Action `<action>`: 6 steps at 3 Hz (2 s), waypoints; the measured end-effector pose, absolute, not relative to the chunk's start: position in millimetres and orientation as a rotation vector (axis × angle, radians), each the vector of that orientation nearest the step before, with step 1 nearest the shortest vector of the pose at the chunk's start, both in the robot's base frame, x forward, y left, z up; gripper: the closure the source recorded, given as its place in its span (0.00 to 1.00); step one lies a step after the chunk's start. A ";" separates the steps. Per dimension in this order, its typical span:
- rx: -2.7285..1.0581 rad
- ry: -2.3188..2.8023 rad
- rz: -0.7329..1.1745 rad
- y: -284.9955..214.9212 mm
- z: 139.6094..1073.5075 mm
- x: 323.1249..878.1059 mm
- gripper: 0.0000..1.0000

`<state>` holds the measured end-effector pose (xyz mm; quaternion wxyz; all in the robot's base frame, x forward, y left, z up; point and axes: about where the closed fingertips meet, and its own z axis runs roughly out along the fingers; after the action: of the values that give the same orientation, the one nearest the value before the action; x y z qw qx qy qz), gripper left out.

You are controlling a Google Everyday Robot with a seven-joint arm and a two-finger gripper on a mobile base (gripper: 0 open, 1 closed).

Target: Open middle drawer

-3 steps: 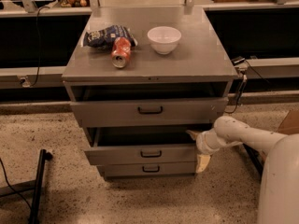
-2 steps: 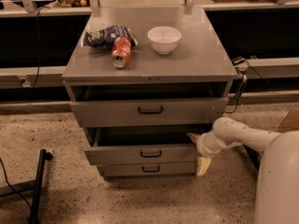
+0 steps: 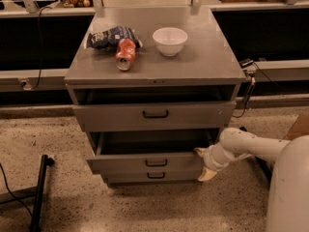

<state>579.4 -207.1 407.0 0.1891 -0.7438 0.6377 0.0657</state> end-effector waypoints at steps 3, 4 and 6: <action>-2.116 1.767 0.218 -197.1 412.7 568.4 0.07; -2.117 1.766 0.221 -196.3 411.6 567.8 0.00; -2.127 1.764 0.266 -194.1 410.1 560.2 0.00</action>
Offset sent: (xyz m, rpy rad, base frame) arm -0.0328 0.0337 0.0479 0.0072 -0.0704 0.1742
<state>560.2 -194.1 410.1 0.1817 -0.7535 0.6248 0.0941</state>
